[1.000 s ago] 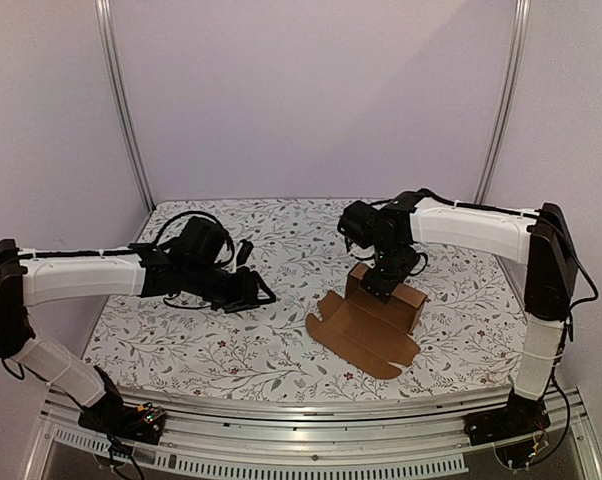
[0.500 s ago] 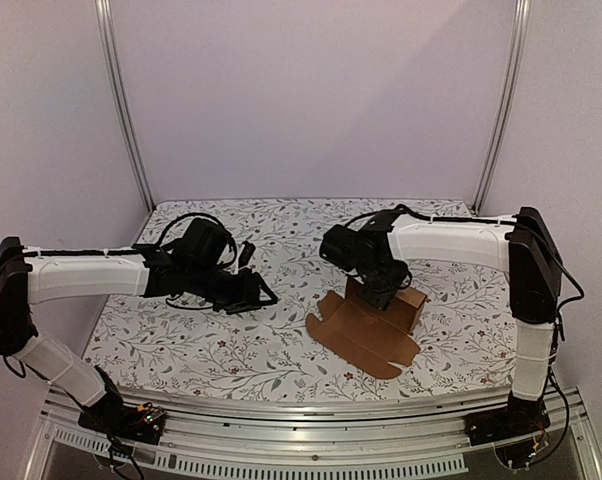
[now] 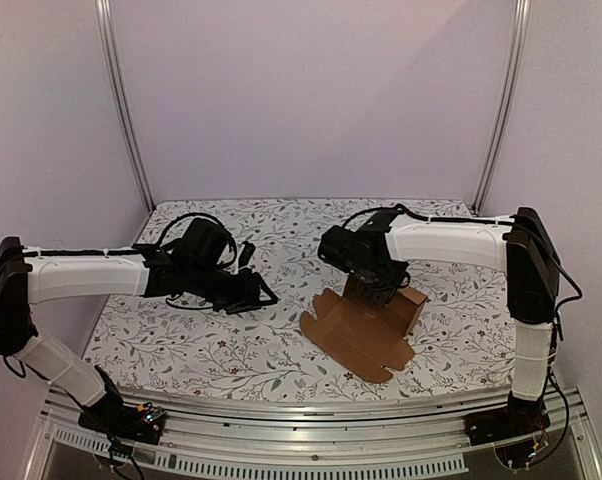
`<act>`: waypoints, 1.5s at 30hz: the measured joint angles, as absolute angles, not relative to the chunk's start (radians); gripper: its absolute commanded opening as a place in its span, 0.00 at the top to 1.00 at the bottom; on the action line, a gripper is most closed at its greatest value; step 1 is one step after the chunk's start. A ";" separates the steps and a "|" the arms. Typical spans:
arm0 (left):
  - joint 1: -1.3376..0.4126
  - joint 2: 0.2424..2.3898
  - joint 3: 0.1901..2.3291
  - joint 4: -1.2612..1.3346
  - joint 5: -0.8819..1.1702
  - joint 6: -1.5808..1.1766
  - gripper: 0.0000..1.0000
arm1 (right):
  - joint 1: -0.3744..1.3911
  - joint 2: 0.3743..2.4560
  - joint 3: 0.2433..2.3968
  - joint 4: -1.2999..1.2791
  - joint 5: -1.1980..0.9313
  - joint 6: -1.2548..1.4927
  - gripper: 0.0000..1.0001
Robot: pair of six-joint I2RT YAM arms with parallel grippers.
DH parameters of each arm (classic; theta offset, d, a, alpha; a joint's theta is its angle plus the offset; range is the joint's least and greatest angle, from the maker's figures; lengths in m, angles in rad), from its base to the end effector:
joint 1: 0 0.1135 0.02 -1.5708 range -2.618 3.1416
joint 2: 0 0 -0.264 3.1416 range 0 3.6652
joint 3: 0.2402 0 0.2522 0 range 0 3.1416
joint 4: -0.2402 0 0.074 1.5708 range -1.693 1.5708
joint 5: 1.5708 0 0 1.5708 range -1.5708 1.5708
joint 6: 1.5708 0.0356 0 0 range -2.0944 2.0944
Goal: Fold the paper box
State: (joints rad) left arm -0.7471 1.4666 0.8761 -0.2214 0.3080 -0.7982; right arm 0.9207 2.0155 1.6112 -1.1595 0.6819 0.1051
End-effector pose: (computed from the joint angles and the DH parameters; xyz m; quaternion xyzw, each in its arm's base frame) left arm 0.2155 -0.2143 0.2112 0.0334 0.9190 -0.3575 0.1626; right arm 0.2497 0.2914 0.2090 -0.3727 0.8656 -0.2897 0.1670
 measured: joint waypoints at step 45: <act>-0.844 1.248 0.945 -0.323 0.140 -0.786 0.48 | 0.874 2.016 1.700 -0.998 0.478 1.042 1.00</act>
State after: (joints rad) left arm -0.8440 1.2484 0.9451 -0.3229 0.1402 -0.7856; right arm 0.8738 2.0155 1.7000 -0.9977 0.4778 1.0424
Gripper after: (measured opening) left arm 0.524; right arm 0.008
